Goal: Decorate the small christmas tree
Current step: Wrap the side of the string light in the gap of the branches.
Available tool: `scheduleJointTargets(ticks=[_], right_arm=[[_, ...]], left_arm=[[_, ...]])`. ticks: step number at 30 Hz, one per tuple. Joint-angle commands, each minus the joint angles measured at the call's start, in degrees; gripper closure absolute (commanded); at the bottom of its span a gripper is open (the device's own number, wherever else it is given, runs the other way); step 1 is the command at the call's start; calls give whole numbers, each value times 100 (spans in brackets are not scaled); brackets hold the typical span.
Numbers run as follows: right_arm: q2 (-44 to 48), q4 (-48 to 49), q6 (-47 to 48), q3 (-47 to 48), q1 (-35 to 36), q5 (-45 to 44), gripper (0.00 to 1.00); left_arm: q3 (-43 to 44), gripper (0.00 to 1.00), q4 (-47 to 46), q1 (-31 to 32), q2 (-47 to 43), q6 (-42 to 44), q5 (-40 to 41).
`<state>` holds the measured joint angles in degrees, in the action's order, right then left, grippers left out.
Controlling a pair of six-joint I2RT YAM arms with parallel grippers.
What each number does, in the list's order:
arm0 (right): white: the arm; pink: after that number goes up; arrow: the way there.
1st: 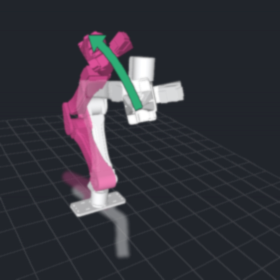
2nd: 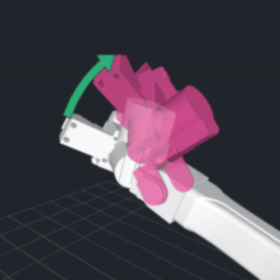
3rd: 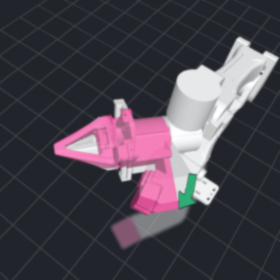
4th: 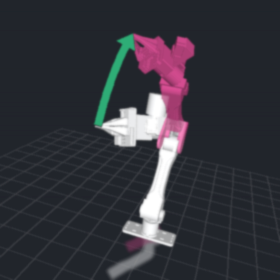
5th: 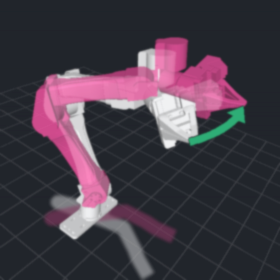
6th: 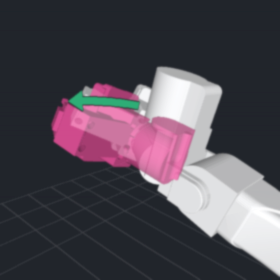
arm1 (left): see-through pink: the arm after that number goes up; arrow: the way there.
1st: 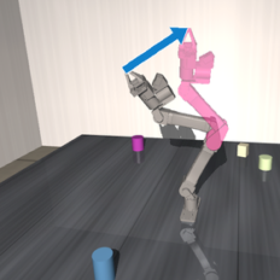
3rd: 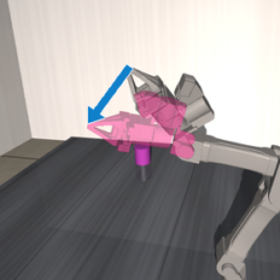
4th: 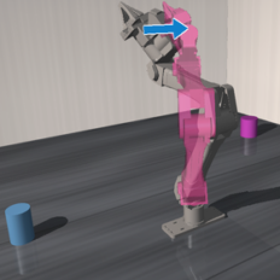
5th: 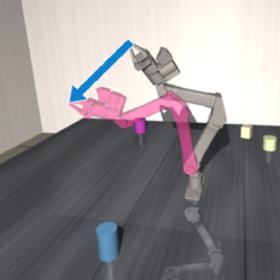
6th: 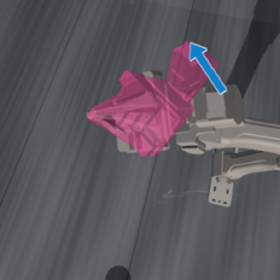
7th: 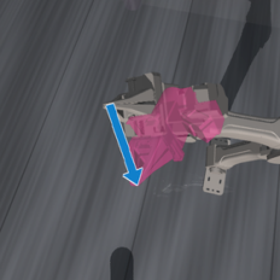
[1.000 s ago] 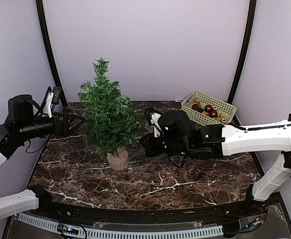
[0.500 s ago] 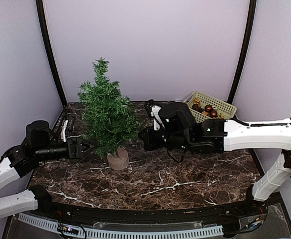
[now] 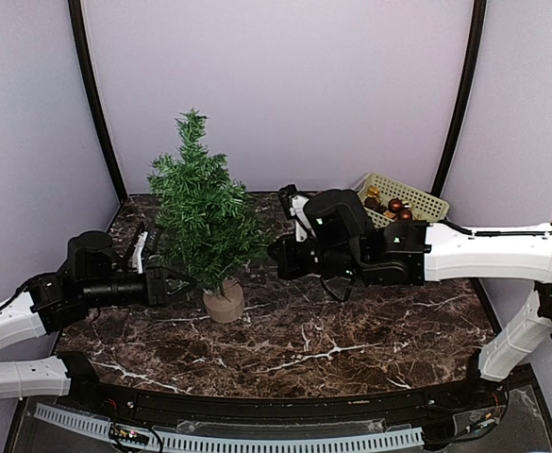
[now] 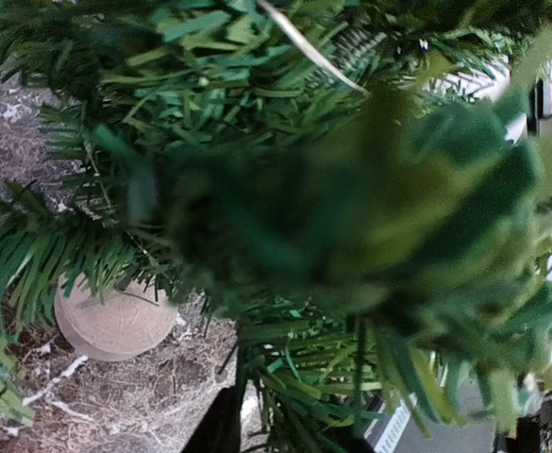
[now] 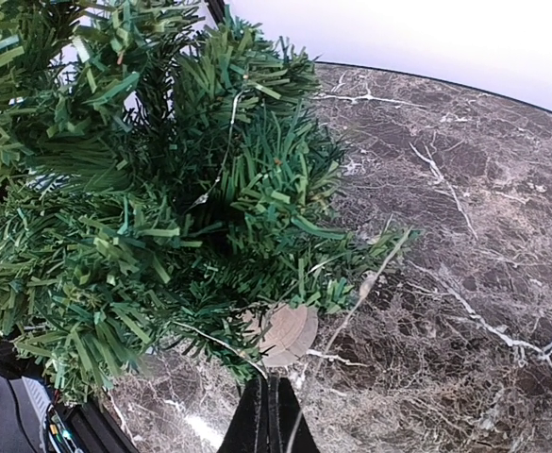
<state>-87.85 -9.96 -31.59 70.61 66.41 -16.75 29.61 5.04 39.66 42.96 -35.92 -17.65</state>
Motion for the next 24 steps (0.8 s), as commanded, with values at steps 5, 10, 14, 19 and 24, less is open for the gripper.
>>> scheduleJointTargets(ticks=[5, 10, 14, 19, 24], right_arm=[[261, -69, 283, -67, -284, -44, 100], [381, -357, 759, 83, -284, -65, 100], [498, -483, 1232, 82, -272, 120, 100], [410, -649, 1725, 344, -62, 317, 100], [303, -750, 2235, 639, 425, 415, 100]], left_arm=[[-287, 96, -418, 24, -260, -217, 402], [-106, 100, 36, 18, -341, -288, 1192], [-37, 100, -21, -37, -358, -201, 1328], [119, 100, 210, -280, -269, 54, 1213], [164, 100, 325, -608, -392, 167, 874]])
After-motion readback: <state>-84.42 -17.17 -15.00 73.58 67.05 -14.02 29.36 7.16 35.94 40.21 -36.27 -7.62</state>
